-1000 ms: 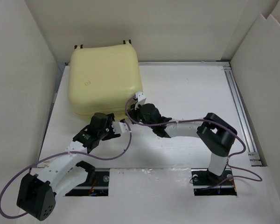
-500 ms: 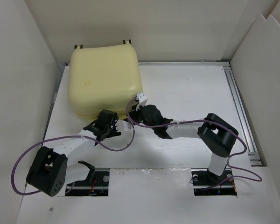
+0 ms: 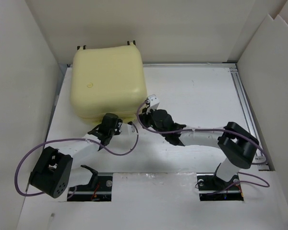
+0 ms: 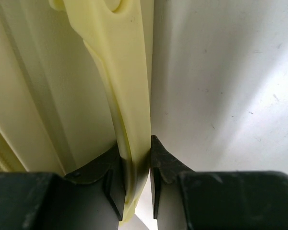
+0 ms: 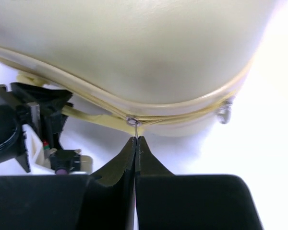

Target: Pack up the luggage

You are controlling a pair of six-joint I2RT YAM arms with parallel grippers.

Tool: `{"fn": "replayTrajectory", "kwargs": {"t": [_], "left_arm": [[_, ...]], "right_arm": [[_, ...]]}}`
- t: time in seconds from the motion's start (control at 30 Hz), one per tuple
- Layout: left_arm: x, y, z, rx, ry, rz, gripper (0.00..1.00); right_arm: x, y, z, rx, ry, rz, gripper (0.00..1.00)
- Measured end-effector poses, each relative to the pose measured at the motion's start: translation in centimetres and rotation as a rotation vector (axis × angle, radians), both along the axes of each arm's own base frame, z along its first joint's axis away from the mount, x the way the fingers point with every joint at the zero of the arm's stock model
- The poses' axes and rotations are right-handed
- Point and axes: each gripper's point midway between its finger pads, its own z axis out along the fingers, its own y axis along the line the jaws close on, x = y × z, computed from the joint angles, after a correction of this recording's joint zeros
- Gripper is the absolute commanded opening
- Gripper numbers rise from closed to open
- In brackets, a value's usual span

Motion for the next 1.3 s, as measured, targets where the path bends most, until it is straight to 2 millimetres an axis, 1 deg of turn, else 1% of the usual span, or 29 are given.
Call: {"fn": "replayTrajectory", "kwargs": {"t": [0.1, 0.27, 0.33, 0.5, 0.53, 0.6, 0.63, 0.67, 0.7, 0.77, 0.8, 0.87, 0.97, 1.07, 1.17, 1.23, 1.3], "left_arm": [[0.1, 0.1, 0.0, 0.008, -0.026, -0.003, 0.00], [0.3, 0.2, 0.1, 0.007, -0.050, -0.005, 0.00], [0.4, 0.2, 0.1, 0.008, -0.053, -0.003, 0.00], [0.4, 0.3, 0.1, 0.011, -0.057, 0.002, 0.00], [0.4, 0.3, 0.1, 0.011, -0.057, 0.001, 0.00], [0.4, 0.3, 0.1, 0.010, -0.057, 0.002, 0.00], [0.4, 0.3, 0.1, 0.010, -0.057, 0.002, 0.00], [0.4, 0.3, 0.1, 0.009, -0.056, 0.002, 0.00], [0.4, 0.3, 0.1, 0.009, -0.055, 0.002, 0.00], [0.4, 0.3, 0.2, 0.008, -0.055, 0.002, 0.00], [0.4, 0.3, 0.1, 0.008, -0.055, 0.002, 0.00], [0.4, 0.3, 0.1, 0.006, -0.054, 0.003, 0.00], [0.4, 0.3, 0.2, 0.005, -0.054, 0.004, 0.00], [0.3, 0.3, 0.2, 0.005, -0.052, 0.004, 0.00], [0.4, 0.3, 0.2, 0.006, -0.052, 0.004, 0.00], [0.3, 0.3, 0.2, 0.005, -0.051, 0.005, 0.00], [0.3, 0.3, 0.2, 0.004, -0.051, 0.005, 0.00]], "right_arm": [[0.5, -1.5, 0.4, -0.043, -0.018, -0.054, 0.00], [1.7, -3.5, 0.7, -0.101, -0.042, -0.089, 0.00], [2.7, -5.5, 0.3, -0.156, -0.050, -0.142, 0.00], [6.2, -12.6, -1.8, -0.292, -0.032, -0.297, 0.00], [6.7, -13.6, -2.0, -0.317, -0.030, -0.314, 0.00], [7.2, -14.5, -2.2, -0.350, -0.037, -0.313, 0.00], [7.3, -14.5, -2.2, -0.361, -0.044, -0.290, 0.00], [7.2, -14.0, -2.2, -0.367, -0.052, -0.246, 0.19], [6.9, -13.3, -2.2, -0.365, -0.062, -0.193, 0.32], [6.0, -11.7, -2.3, -0.351, -0.089, -0.085, 0.53], [5.2, -10.8, -2.3, -0.338, -0.096, -0.024, 0.55], [3.5, -8.5, -2.2, -0.291, -0.117, 0.087, 0.58], [1.1, -5.0, -1.6, -0.192, -0.134, 0.205, 0.60], [-0.3, -1.8, -1.5, -0.087, -0.134, 0.284, 0.60], [-0.2, 0.1, -2.5, -0.011, -0.095, 0.303, 0.60], [0.1, 0.8, -3.2, 0.017, -0.063, 0.298, 0.57], [0.5, 1.2, -3.4, 0.038, -0.044, 0.280, 0.54]]}}
